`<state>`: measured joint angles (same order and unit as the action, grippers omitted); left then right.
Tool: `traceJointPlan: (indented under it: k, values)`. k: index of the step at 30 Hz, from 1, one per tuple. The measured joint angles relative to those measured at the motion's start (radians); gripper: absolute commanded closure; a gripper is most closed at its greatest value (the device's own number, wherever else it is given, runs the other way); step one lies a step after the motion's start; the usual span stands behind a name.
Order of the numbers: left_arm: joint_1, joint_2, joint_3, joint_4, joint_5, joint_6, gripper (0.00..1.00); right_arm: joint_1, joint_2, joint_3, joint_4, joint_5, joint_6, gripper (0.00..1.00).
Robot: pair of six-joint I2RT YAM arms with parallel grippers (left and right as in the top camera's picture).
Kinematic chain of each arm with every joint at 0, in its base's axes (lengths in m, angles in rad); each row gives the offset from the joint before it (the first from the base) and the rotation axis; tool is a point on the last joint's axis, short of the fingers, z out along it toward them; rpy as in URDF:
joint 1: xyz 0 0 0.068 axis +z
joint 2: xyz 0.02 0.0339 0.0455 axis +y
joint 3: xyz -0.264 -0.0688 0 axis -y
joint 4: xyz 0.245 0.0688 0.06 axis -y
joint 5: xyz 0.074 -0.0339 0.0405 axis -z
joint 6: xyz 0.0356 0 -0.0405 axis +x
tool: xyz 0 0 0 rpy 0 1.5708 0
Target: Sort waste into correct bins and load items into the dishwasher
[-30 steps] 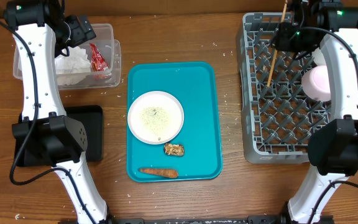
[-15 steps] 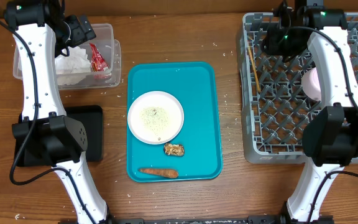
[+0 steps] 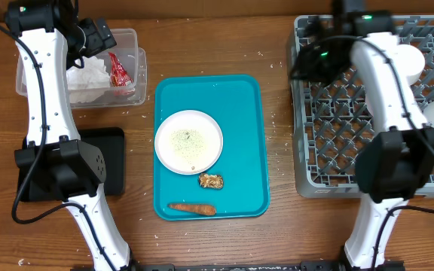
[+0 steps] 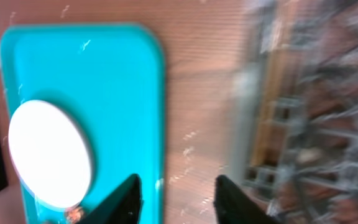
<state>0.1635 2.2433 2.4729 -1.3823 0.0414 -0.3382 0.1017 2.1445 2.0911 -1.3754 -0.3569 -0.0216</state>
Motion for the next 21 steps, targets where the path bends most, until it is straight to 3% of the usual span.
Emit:
traceJointPlan:
  k: [1,6,11,21]
  values:
    - [0.000,0.000,0.000,0.000,0.000,0.000,0.00,0.026,0.000,0.000,-0.004,-0.005,-0.006,0.00]
    - [0.000,0.000,0.000,0.000,0.000,0.000,0.00,0.216,0.000,0.000,0.021,0.000,0.036,0.00]
    - [0.000,0.000,0.000,0.000,0.000,0.000,0.00,0.317,0.000,0.000,0.098,0.098,0.156,0.00]
    - [0.000,0.000,0.000,0.000,0.000,0.000,0.00,0.258,0.000,0.042,0.015,0.322,0.357,0.00]
